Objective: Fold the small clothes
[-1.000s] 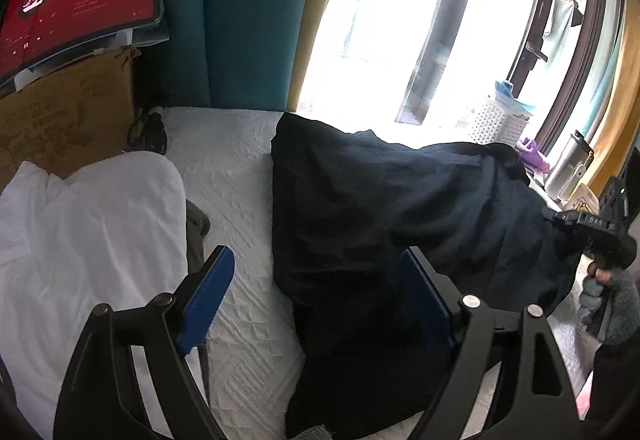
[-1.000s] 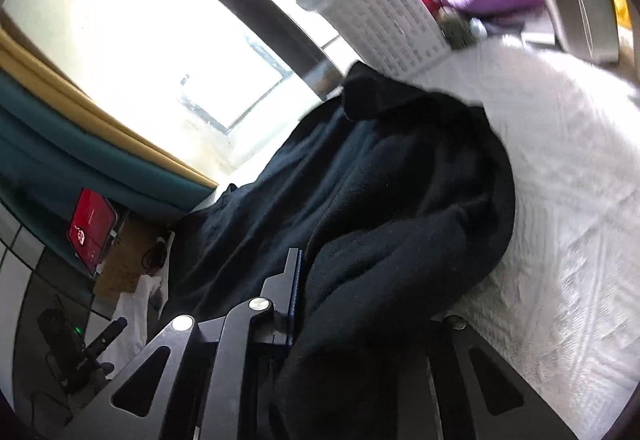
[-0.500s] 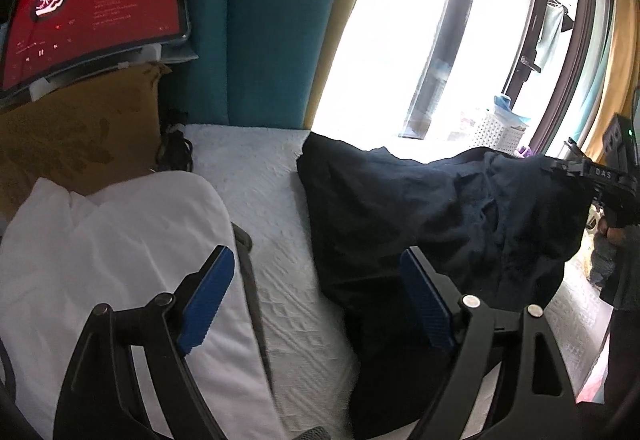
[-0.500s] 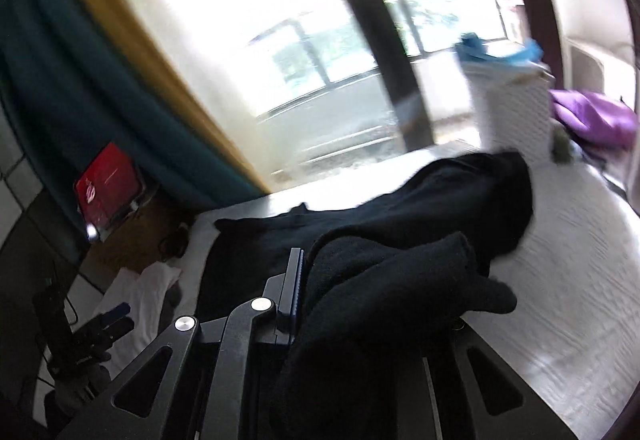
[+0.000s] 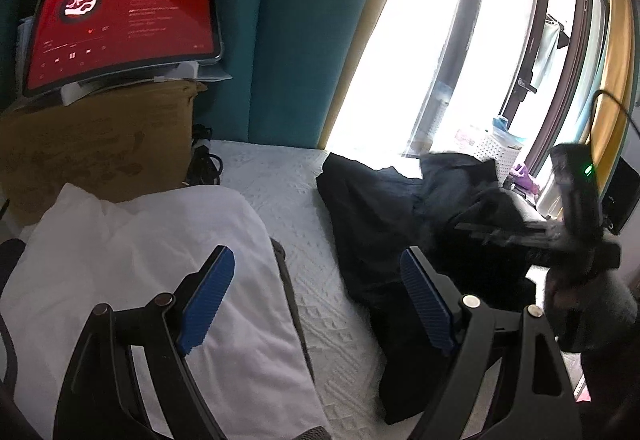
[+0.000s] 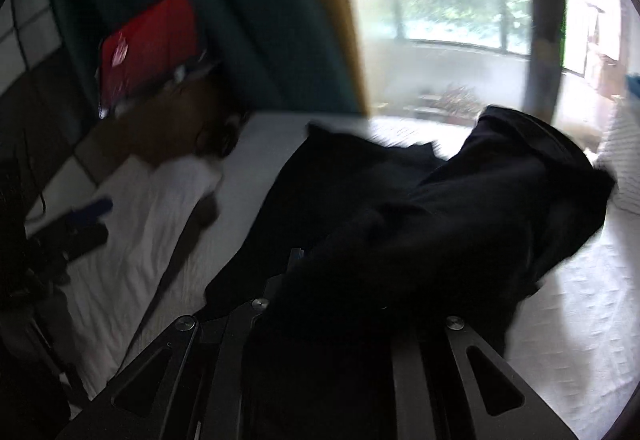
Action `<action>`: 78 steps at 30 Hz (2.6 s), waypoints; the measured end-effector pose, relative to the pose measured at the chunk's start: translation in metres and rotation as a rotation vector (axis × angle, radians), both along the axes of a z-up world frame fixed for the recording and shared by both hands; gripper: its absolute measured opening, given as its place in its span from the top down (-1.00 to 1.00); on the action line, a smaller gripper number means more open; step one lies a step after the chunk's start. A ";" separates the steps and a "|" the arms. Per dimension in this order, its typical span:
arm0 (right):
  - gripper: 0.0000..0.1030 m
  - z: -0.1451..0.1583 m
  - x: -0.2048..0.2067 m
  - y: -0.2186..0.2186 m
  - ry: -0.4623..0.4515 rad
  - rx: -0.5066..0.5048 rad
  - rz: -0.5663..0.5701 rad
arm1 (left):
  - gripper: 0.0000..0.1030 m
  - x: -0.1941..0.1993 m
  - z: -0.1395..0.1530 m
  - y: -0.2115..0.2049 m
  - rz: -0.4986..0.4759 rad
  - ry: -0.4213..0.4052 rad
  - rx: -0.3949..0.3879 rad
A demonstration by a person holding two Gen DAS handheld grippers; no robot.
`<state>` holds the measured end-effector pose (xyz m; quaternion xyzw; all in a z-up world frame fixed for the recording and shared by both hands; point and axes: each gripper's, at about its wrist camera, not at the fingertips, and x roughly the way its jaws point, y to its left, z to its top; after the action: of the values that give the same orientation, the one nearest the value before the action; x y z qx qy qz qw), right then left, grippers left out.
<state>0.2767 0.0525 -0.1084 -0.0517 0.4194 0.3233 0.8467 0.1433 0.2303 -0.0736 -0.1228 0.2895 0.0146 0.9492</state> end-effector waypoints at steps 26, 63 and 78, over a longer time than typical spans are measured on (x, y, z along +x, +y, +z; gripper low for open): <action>-0.98 -0.013 -0.092 0.050 -0.070 -0.146 0.301 | -0.65 -0.024 0.015 0.008 0.078 -0.008 0.028; -0.98 0.001 0.027 -0.263 -0.142 0.102 -0.315 | -0.65 0.197 -0.003 -0.240 -0.306 0.263 0.344; -0.98 -0.019 0.044 -0.274 -0.071 0.120 -0.356 | 0.93 0.234 -0.006 -0.188 -0.223 0.237 0.282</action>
<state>0.3203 -0.2211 -0.1275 0.0626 0.3719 0.1910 0.9063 0.3773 0.0427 -0.0796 0.0467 0.4061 -0.0357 0.9120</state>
